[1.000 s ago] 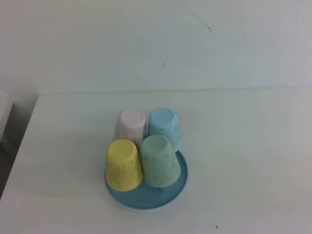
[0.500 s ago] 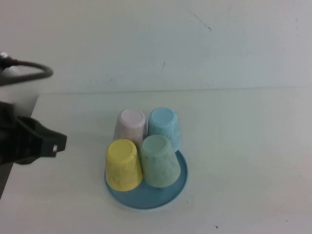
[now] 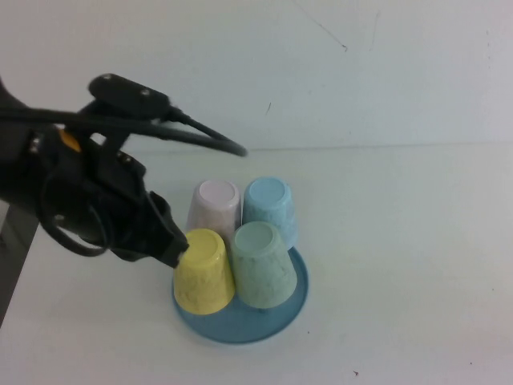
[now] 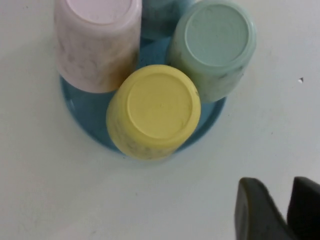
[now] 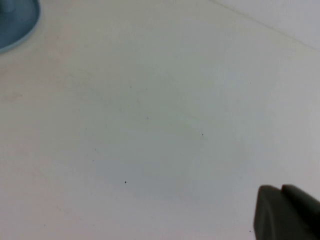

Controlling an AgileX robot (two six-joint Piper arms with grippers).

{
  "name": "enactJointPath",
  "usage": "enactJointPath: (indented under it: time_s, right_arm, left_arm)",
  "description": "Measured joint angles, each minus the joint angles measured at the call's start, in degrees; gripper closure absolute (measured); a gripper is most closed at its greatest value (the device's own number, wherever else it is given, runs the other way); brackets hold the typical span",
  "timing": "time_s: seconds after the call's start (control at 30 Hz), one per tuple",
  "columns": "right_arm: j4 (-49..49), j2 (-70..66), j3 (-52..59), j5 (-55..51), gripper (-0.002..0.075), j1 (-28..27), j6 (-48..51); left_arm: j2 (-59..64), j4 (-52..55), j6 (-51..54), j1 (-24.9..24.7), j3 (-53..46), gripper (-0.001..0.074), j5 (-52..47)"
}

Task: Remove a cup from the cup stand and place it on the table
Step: Pick up the cup from the rack

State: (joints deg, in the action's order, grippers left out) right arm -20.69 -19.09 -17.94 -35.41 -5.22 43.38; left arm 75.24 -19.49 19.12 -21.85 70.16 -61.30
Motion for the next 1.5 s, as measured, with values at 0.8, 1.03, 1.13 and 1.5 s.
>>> enactJointPath:
  time_s: [0.8, 1.03, 1.13, 1.5]
  right_arm:
    - [-0.1, 0.0, 0.0, 0.0, 0.0729, 0.0, 0.5]
    - [-0.1, 0.0, 0.0, 0.0, 0.0729, 0.0, 0.6]
    - [-0.1, 0.0, 0.0, 0.0, 0.0729, 0.0, 0.6]
    - [-0.1, 0.0, 0.0, 0.0, 0.0729, 0.0, 0.6]
  left_arm:
    - [14.1, 10.5, -5.7, -6.2, 1.2, 0.0072, 9.9]
    - [15.8, 10.0, -5.8, -6.2, 1.2, 0.0072, 11.4]
    - [16.8, 10.1, -6.0, -6.2, 1.3, 0.0073, 11.4]
    - [17.6, 10.1, -6.0, -6.2, 1.3, 0.0205, 11.5]
